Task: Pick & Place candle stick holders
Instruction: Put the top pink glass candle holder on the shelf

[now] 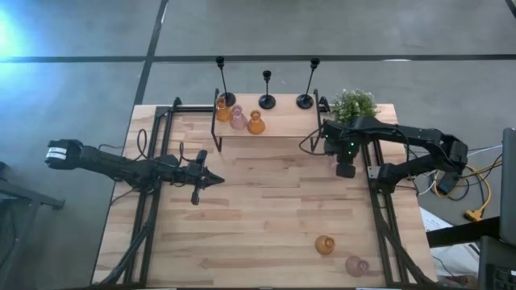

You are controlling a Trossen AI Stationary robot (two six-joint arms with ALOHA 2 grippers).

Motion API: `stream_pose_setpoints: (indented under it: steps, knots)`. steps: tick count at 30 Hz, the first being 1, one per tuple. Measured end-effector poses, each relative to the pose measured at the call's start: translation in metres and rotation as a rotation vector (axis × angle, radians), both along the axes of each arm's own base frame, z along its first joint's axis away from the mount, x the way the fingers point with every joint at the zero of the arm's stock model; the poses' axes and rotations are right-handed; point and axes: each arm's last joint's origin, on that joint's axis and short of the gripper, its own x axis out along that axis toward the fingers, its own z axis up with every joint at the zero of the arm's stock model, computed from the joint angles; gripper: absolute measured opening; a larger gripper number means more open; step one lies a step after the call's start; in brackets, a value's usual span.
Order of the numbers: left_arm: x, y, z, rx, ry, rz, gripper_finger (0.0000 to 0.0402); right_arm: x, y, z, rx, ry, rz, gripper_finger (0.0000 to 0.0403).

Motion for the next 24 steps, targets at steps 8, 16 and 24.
stream_pose_setpoints:
  steps: [8, 16, 24]
  knots:
    - [0.000, 0.000, 0.000, 0.000, 0.001, 0.000, 0.0012, 0.004, 0.006, 0.030, 0.042, -0.031, -0.029, 0.0018]
    - [0.000, 0.000, 0.000, 0.000, 0.000, 0.000, 0.0012, 0.024, 0.043, 0.098, 0.071, -0.155, 0.026, 0.0018]
    - [0.000, 0.000, 0.000, 0.000, 0.001, -0.001, 0.0012, 0.067, 0.080, 0.160, -0.126, -0.280, 0.117, 0.0018]
